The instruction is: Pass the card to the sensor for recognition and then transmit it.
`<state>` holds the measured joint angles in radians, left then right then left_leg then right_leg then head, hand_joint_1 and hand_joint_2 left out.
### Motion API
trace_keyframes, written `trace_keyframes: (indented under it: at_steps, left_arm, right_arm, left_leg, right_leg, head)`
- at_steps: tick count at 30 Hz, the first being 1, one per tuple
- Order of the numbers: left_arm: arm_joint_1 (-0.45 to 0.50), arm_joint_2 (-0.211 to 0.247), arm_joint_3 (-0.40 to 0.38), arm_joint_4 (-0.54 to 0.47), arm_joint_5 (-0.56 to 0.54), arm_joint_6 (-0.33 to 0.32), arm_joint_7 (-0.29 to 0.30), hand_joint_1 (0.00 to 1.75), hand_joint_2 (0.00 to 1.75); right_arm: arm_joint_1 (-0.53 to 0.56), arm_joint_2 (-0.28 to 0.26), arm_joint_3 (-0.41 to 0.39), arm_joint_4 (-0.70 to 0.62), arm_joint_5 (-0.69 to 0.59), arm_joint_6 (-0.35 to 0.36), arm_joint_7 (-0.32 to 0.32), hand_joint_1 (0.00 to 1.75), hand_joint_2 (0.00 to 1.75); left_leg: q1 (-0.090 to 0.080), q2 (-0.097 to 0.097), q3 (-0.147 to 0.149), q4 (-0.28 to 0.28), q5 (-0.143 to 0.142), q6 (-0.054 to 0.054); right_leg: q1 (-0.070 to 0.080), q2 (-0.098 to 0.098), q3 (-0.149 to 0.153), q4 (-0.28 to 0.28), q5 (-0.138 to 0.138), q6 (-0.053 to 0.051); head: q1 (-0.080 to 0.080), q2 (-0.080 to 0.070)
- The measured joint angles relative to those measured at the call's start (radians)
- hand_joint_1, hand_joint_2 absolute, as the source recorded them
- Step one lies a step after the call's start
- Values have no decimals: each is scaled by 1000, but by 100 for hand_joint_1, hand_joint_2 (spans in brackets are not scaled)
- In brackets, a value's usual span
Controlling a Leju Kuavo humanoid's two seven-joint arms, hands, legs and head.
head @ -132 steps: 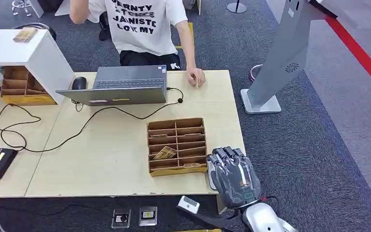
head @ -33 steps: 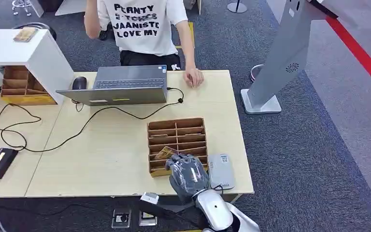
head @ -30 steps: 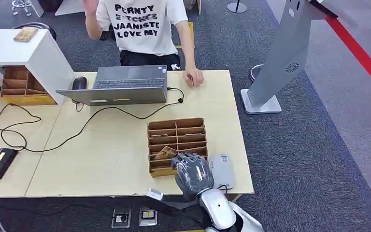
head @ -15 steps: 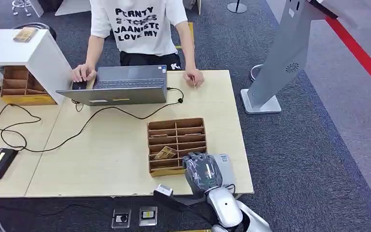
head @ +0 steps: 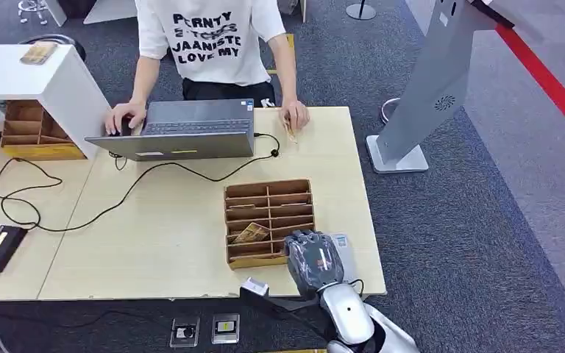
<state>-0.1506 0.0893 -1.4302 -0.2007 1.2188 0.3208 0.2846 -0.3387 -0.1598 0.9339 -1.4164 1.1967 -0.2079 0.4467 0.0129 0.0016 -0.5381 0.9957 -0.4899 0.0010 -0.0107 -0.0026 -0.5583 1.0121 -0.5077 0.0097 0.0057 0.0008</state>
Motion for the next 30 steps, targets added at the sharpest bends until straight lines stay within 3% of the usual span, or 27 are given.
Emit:
trace_keyframes:
  at_steps: [3, 9, 30]
  left_arm:
    - [0, 0, 0, 0, 2, 1, 0, 0, 0]
    - [0, 0, 0, 0, 0, -2, 0, 0, 0]
    - [0, 1, -8, 0, -26, -26, -19, 0, 0]
  right_arm:
    - [-1, 0, 0, 0, 0, 0, -2, 77, 175]
    - [-4, -2, -5, -2, 13, -3, 20, 70, 175]
    - [9, -31, -50, -26, 32, 5, 60, 79, 175]
  left_leg:
    - [0, 0, 0, 0, 0, 0]
    - [0, 0, 0, 0, 0, 0]
    - [0, 0, 0, 0, 0, 0]
  right_leg:
    - [0, 0, 0, 0, 0, 0]
    - [0, 0, 0, 0, 0, 0]
    - [0, 0, 0, 0, 0, 0]
  head:
    - [0, 0]
    - [0, 0]
    - [0, 0]
